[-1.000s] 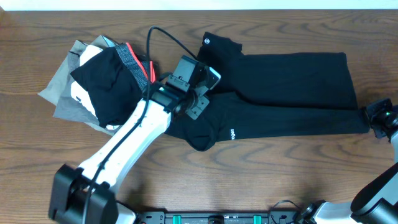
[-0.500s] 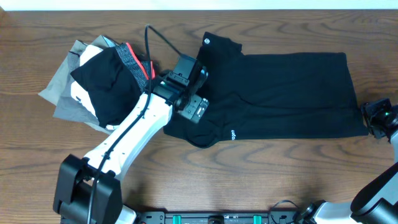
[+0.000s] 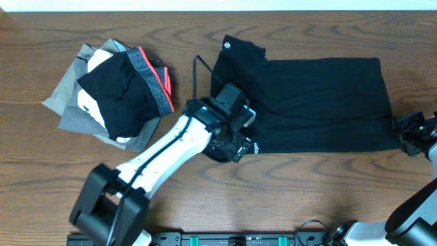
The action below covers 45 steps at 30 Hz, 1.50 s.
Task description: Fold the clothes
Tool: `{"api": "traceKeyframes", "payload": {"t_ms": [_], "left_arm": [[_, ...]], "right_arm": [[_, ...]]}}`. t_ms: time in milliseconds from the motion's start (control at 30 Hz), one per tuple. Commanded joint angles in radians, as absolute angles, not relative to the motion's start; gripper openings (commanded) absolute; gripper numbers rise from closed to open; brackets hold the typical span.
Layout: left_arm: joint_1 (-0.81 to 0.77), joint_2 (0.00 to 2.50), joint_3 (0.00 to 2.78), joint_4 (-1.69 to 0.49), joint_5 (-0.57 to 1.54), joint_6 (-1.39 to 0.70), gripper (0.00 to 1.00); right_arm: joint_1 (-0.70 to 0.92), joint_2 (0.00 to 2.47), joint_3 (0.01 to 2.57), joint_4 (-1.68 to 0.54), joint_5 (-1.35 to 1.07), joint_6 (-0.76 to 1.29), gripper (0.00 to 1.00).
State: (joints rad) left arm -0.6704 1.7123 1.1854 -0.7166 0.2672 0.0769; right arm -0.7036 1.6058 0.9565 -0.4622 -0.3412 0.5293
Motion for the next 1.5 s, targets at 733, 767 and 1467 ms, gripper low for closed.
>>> {"api": "traceKeyframes", "payload": {"t_ms": [733,767,1467], "left_arm": [[-0.595,1.784,1.229,-0.717,-0.069,0.105,0.13],[-0.585,1.784,1.229,-0.708,-0.069,0.112,0.16],[-0.546,1.784,1.229,-0.763,0.07,0.083,0.54]], "right_arm": [[-0.686,1.608,0.966,-0.522,-0.298,0.492,0.47],[-0.683,1.608,0.966,-0.53,-0.282,0.492,0.47],[-0.68,1.625,0.836,-0.435,-0.077,0.516,0.65]]}}
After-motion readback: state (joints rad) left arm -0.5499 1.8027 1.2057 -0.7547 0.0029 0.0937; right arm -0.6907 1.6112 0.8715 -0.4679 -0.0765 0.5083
